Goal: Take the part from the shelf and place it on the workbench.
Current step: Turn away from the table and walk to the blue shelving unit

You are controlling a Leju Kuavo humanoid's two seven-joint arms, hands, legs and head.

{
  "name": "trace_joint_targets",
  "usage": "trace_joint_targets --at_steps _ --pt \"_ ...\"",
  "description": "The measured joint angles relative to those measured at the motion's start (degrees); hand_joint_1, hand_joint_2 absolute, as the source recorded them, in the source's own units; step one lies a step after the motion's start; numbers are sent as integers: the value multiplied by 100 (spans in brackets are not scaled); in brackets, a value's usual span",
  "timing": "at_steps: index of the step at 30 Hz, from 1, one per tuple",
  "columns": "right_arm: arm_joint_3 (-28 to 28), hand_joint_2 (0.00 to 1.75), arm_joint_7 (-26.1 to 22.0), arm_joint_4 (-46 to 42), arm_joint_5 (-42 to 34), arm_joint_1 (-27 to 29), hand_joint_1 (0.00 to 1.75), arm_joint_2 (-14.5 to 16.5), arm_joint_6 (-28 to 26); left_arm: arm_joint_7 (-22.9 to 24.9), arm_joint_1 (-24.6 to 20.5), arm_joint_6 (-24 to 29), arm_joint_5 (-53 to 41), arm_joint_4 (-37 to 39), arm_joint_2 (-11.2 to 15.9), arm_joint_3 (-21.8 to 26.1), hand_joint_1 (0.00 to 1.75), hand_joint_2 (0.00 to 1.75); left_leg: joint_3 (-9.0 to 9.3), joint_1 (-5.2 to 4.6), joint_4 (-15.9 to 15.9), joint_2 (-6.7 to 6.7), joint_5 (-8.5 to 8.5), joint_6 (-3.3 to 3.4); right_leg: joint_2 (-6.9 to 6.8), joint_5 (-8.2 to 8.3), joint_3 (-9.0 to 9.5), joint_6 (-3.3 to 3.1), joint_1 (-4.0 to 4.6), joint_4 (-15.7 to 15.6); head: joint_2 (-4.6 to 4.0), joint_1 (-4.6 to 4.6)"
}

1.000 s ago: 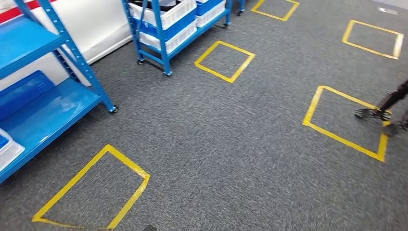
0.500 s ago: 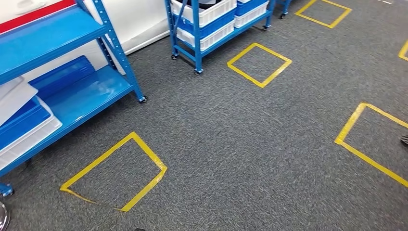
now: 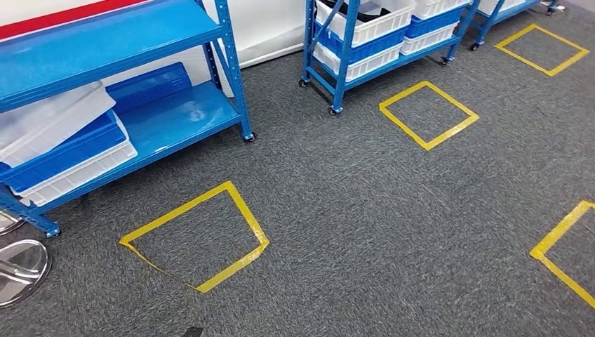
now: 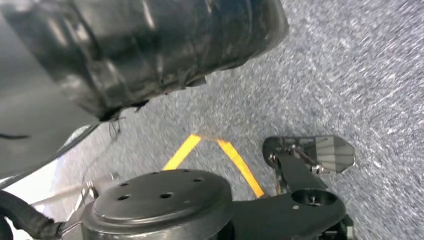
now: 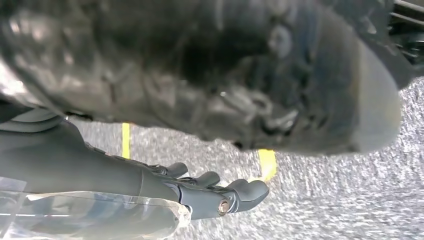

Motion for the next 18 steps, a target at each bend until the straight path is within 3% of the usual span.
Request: trace_joint_targets --at_steps 2,4,6,7,9,10,11,12,13,14,15,17,18 --pt "14 0 0 1 -26 -1 0 -3 -57 -27 4 -86 -4 0 18 5 0 0 -19 10 71 -161 -43 -49 235 342 273 9 -42 -700 0 2" --pt "24 0 -1 2 -55 -9 0 -5 -113 -47 -2 -152 -11 0 50 8 0 0 -69 15 116 -279 -67 -117 392 399 388 -5 -49 -992 0 7" --pt "35 0 -2 2 -73 -31 0 -4 -142 -54 4 -188 -16 3 92 11 0 0 -104 30 103 -381 -59 -187 302 400 412 -66 -38 -1021 0 12" --pt "40 0 1 3 -85 -40 0 -7 -156 -56 14 -200 -22 5 109 13 0 0 -119 32 124 -329 -73 -217 238 410 438 -104 -39 -1047 0 9" --pt "44 0 6 4 -131 -37 0 -16 -207 -72 21 -219 -65 11 133 14 0 0 -255 21 409 -4 -253 -273 87 432 483 -182 -52 -1103 0 -35" --pt "44 0 9 4 -167 -30 0 -22 -249 -85 17 -228 -103 11 130 14 0 0 -414 20 728 213 -431 -299 8 431 490 -205 -40 -1112 0 -60" --pt "44 0 11 4 -209 -23 0 -24 -296 -97 9 -232 -156 11 126 14 0 0 -615 29 1113 341 -620 -324 -78 425 491 -224 -29 -1116 0 -80" --pt "43 0 13 4 -269 -17 0 -24 -354 -107 2 -228 -220 11 116 14 0 0 -814 43 1488 403 -767 -347 -175 415 493 -231 -18 -1115 0 -81" --pt "41 0 13 4 -335 -14 0 -25 -412 -110 3 -218 -285 11 104 14 0 0 -929 55 1696 420 -799 -360 -261 402 500 -232 -12 -1114 0 -82" --pt "35 0 14 4 -405 -13 0 -26 -472 -114 8 -205 -351 11 93 13 0 0 -935 63 1691 429 -718 -364 -344 387 513 -227 -8 -1114 0 -82" --pt "26 0 14 4 -477 -15 0 -27 -532 -124 13 -193 -408 11 85 13 0 0 -820 67 1454 454 -539 -359 -422 370 534 -216 -7 -1114 0 -82" --pt "4 0 20 4 -588 -19 0 -29 -620 -183 9 -185 -493 11 80 10 0 0 -408 43 647 671 -152 -312 -556 328 590 -176 7 -1113 0 -82" --pt "-7 0 27 4 -634 -22 0 -30 -654 -230 -1 -185 -526 11 78 9 0 0 -250 21 333 773 -39 -274 -616 307 616 -148 21 -1112 0 -77"
